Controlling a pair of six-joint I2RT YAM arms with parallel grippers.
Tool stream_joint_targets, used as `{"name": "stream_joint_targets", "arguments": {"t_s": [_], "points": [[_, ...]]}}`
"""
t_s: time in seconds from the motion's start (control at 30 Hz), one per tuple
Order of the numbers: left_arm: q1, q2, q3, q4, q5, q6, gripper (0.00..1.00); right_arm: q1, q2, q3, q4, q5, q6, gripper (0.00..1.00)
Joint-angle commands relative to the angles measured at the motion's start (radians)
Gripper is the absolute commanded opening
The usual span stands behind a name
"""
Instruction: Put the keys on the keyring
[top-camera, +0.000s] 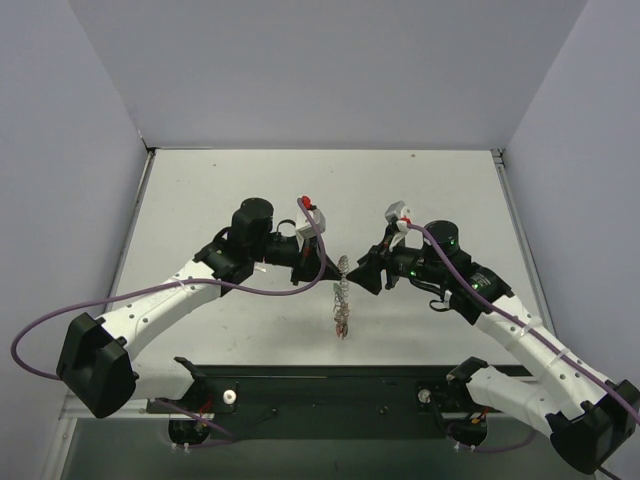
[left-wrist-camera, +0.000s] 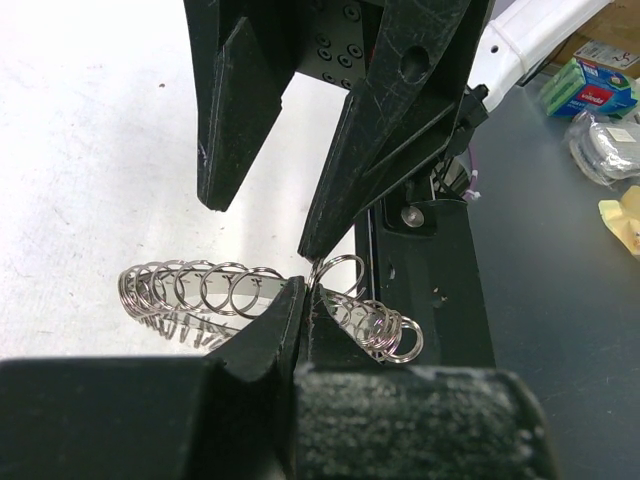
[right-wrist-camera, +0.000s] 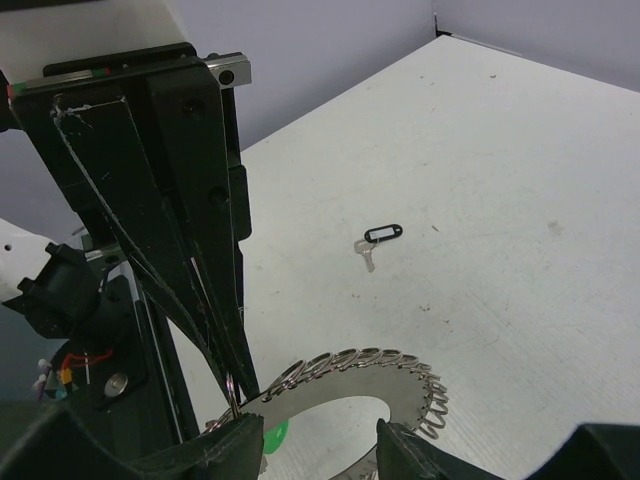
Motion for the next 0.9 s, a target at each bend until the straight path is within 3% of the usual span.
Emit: {"name": "stream_joint_targets", "arguments": {"t_s": [0.0, 0.87], "points": [[0.002, -0.021, 0.032, 0.080, -0.047, 0.007, 0.00, 0.014, -0.009, 0.052, 0.023, -0.156, 0.006, 0.50], [0.002, 0.000, 0.035, 0.088, -0.138, -0.011, 0.00, 0.017, -0.018, 0.051, -0.023, -0.266, 0.005, 0.52]]}}
